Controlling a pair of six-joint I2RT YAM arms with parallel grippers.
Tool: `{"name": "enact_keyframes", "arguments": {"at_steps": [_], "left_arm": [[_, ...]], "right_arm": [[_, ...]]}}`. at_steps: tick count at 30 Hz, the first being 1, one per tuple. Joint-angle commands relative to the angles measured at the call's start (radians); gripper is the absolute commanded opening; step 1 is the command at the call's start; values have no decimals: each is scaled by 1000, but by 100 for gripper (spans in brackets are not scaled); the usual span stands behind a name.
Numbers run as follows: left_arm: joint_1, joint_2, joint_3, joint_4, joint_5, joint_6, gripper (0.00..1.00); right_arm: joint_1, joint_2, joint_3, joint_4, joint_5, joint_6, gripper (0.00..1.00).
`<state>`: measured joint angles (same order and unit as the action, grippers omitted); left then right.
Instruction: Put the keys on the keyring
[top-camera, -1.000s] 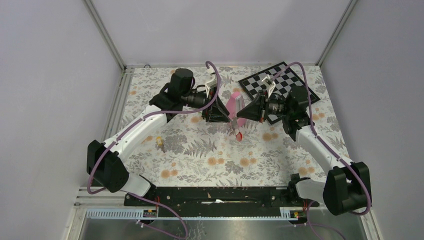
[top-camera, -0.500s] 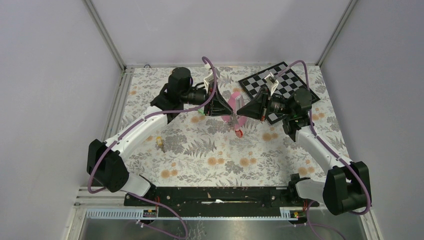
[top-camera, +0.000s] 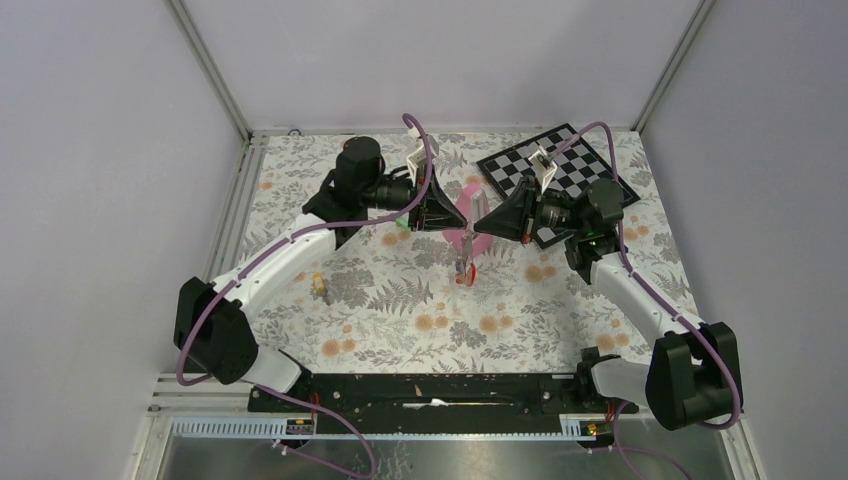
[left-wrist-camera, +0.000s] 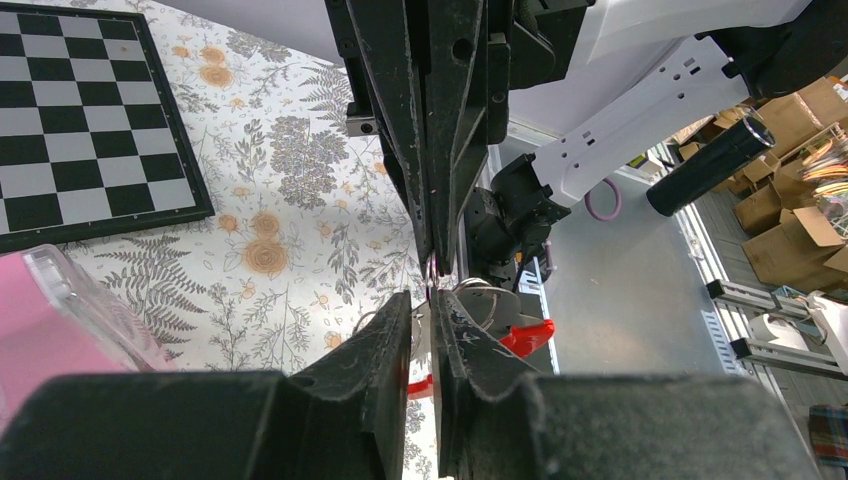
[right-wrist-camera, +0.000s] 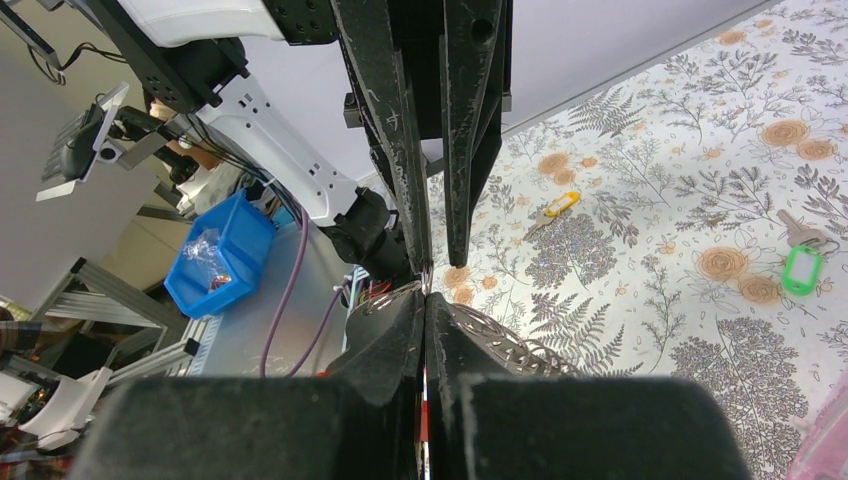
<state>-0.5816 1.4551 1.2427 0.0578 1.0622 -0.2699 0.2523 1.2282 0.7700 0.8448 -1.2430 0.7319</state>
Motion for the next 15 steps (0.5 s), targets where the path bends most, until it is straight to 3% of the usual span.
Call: {"name": "enact_keyframes", "arguments": {"at_steps": [1, 15], "left_arm": [[-8, 4, -12, 62, 11, -12, 17], [-41, 26, -26, 77, 13, -23, 18]], "right_arm": [[-3, -16, 3, 73, -6, 12, 0], [-4, -17, 0, 74, -3, 8, 0]]}}
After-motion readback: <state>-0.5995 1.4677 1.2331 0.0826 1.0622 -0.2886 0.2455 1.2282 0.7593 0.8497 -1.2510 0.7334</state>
